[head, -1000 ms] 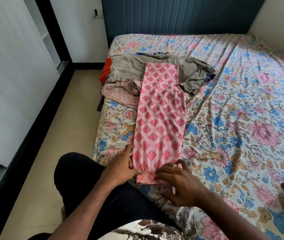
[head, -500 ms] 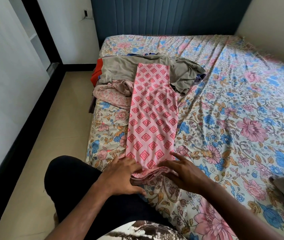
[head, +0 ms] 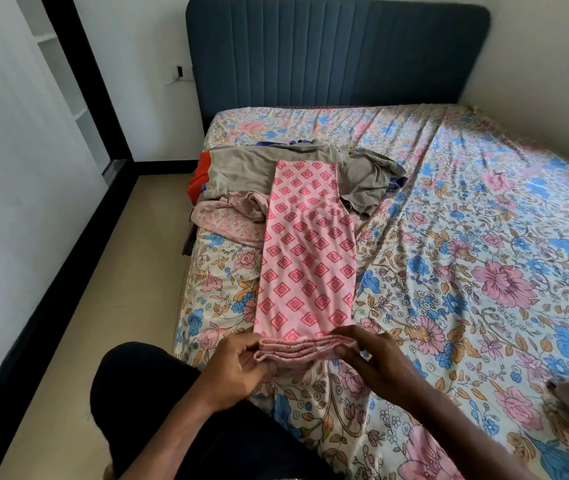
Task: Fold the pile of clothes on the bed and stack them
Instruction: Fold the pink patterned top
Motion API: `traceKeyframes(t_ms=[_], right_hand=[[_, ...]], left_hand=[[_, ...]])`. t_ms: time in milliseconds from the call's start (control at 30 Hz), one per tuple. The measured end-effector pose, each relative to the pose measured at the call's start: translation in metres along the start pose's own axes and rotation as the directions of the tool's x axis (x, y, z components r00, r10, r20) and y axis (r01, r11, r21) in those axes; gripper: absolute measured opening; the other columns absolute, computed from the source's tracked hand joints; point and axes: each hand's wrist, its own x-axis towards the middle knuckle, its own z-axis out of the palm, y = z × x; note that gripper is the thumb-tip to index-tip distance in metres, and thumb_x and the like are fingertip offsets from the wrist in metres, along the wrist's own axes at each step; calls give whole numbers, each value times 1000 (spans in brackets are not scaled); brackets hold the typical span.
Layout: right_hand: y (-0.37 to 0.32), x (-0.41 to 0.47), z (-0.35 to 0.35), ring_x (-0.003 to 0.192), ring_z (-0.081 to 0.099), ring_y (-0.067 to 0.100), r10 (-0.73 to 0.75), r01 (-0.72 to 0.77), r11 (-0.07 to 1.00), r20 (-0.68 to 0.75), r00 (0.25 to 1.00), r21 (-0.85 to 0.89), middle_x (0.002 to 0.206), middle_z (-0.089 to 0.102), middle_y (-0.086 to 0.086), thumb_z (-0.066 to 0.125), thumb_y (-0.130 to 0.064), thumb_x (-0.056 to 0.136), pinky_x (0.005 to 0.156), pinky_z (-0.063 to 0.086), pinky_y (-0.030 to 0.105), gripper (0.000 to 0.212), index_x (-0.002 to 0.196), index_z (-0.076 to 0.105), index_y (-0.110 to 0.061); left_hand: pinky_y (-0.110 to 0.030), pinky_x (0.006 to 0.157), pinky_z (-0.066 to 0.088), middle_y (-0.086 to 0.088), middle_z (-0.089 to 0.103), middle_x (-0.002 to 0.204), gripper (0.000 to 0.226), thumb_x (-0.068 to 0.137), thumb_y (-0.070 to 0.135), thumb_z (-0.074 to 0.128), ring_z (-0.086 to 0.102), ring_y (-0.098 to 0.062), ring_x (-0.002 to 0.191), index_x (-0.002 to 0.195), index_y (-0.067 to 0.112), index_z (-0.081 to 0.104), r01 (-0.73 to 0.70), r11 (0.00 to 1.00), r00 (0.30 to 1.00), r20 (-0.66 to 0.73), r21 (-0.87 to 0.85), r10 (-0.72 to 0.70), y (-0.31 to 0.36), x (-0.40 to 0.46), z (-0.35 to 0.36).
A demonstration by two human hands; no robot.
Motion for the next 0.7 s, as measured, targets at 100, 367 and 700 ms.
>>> traceKeyframes(t_ms=[100, 367, 700], right_hand=[[-9, -3, 1, 77, 74, 12, 115, -121, 985, 52, 992, 121, 100, 76, -12, 53, -53, 102, 61, 62, 42, 33, 118, 64, -28], [-27, -23, 10, 101, 74, 31, 262, -359, 818, 263, 929, 451, 113, 74, 14, 56, -19, 103, 82, 63, 45, 22, 113, 65, -2], [-11, 42, 21, 76, 78, 23, 634, -577, 670, 44, 772, 468, 105, 74, 12, 59, -25, 102, 63, 64, 49, 24, 122, 47, -24]], left_hand=[[-42, 94, 58, 5, 75, 112, 24, 91, 11, 71, 70, -16, 107, 115, 15, 72, 34, 999, 998, 52, 36, -36, 0, 0, -6], [-41, 92, 58, -7, 74, 115, 24, 96, 16, 66, 71, -23, 108, 117, 5, 66, 220, 974, 910, 371, -55, -185, 24, -15, -28], [-51, 69, 58, -13, 70, 74, 58, 89, 59, 57, 69, -30, 65, 87, 0, 63, 354, 915, 903, -184, -192, -388, 0, 55, -3]])
